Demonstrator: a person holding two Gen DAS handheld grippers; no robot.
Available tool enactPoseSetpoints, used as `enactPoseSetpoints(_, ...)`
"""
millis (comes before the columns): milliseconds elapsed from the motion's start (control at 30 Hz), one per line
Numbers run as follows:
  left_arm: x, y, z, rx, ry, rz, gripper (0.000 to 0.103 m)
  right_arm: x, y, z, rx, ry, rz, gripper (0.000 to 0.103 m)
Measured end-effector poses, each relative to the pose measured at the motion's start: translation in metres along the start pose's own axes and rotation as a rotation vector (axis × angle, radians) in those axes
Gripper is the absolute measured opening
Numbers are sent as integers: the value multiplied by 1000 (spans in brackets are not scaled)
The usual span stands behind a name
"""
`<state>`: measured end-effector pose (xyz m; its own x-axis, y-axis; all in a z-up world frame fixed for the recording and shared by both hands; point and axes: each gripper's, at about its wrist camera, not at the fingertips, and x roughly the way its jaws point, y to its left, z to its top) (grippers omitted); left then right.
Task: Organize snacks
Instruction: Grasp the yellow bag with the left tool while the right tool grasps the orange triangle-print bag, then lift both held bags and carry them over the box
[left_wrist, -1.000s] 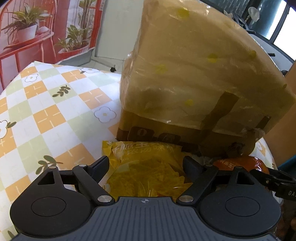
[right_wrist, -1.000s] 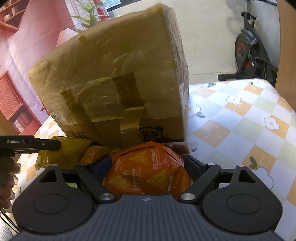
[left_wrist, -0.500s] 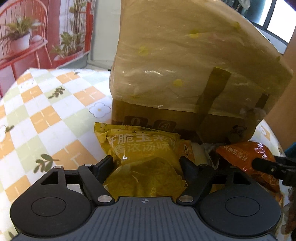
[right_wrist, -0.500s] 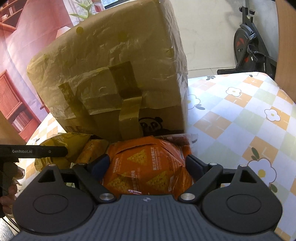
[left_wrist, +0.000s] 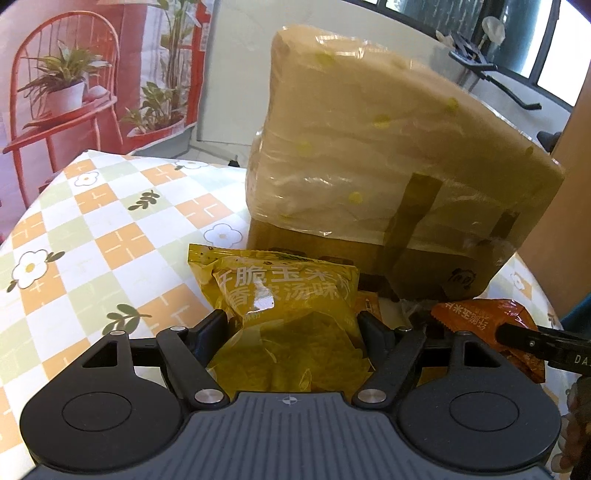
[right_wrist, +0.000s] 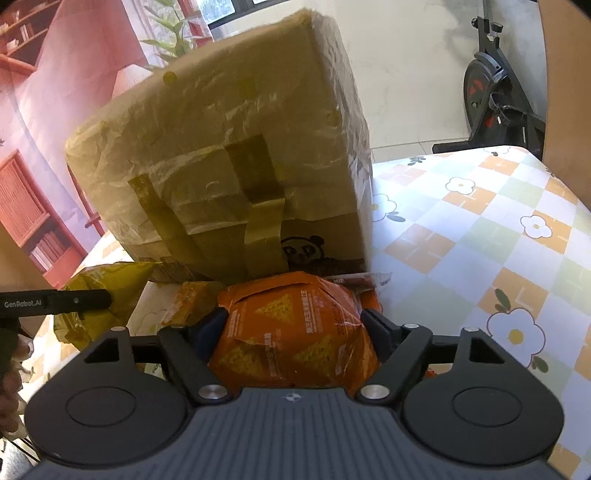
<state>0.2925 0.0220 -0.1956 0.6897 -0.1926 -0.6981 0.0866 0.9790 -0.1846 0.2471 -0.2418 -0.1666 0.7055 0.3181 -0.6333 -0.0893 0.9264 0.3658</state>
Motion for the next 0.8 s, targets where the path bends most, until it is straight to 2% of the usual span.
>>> enactPoseSetpoints(167, -10, 2, -4, -45, -5, -4, 79, -10, 0, -2, 2, -21, 9, 75)
enactPoseSetpoints(567, -21, -5, -4, -29, -53, -7, 79, -48, 1, -3, -4, -100, 20, 73)
enactPoseSetpoints(800, -34, -8, 0, -27, -91, -12, 79, -77, -9, 4, 61, -160, 17, 73)
